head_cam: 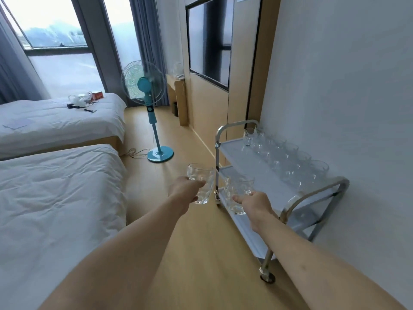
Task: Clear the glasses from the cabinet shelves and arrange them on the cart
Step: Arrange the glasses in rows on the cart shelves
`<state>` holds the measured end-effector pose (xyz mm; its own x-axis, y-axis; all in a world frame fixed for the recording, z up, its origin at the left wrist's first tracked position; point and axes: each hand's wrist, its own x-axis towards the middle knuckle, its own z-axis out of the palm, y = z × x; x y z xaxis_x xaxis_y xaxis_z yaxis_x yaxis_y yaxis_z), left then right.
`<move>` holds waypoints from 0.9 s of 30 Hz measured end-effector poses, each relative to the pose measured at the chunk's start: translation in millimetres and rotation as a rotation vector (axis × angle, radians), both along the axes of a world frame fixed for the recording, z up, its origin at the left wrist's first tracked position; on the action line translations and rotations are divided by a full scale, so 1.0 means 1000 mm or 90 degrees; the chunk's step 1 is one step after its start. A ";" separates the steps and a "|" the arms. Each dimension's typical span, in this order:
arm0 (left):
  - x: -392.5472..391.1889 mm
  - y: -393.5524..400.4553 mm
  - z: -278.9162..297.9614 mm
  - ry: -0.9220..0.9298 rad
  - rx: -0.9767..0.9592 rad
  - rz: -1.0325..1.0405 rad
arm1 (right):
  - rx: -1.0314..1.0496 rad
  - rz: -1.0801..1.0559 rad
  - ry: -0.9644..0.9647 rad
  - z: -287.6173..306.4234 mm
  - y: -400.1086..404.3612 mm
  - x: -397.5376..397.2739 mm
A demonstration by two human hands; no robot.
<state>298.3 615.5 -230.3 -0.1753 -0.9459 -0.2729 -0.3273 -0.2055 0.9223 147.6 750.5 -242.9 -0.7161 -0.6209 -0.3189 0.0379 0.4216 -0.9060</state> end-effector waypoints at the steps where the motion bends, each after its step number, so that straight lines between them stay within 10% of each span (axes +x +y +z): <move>1: -0.004 -0.020 0.002 0.006 0.001 -0.018 | 0.004 -0.021 0.000 0.001 -0.016 0.001; 27: -0.236 -0.333 -0.045 -0.074 0.033 -0.158 | 0.071 -0.199 -0.037 -0.071 -0.325 -0.195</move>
<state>62.0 283.0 -275.6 -0.3640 -0.8623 -0.3520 -0.4769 -0.1520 0.8657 -47.8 425.1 -313.5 -0.8452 -0.3329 -0.4181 0.2313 0.4775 -0.8477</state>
